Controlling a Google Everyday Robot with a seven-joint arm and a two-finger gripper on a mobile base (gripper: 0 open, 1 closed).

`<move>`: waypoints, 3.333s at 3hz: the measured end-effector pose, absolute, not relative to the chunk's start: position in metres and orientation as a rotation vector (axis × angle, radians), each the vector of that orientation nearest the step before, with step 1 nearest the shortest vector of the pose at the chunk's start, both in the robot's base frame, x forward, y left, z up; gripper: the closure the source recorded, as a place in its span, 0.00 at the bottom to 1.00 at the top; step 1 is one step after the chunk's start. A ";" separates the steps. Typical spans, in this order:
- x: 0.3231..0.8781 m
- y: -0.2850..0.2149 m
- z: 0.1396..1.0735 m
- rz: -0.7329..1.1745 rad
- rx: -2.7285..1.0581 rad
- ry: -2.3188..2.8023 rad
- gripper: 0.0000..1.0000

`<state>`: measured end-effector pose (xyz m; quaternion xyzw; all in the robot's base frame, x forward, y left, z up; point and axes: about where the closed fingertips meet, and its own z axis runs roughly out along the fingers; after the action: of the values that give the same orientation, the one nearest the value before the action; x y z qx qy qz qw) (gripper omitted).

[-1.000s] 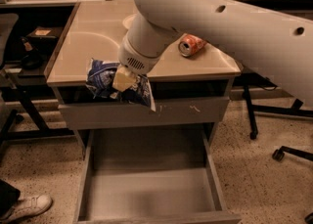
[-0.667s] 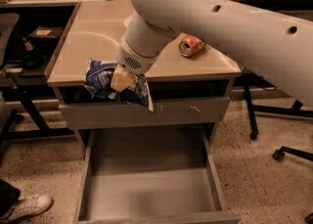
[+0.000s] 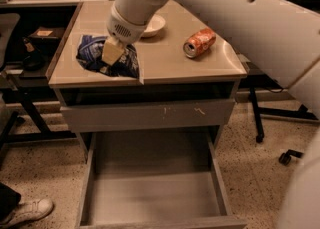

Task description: Pick blue chip bag from middle drawer and place on counter

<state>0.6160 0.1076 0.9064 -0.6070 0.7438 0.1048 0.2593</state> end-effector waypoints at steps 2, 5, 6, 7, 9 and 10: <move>0.686 0.145 0.919 0.296 -1.673 1.977 1.00; 0.747 0.152 0.859 0.375 -1.634 2.025 1.00; 0.748 0.153 0.858 0.376 -1.633 2.025 0.81; 0.748 0.153 0.857 0.376 -1.633 2.025 0.58; 0.748 0.153 0.857 0.376 -1.633 2.025 0.11; 0.748 0.153 0.857 0.376 -1.633 2.025 0.00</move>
Offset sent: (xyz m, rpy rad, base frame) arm 0.1100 0.0553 0.0159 0.0122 -0.0186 0.0506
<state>0.7484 0.1526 0.8574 -0.6010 0.7452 0.1385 0.2536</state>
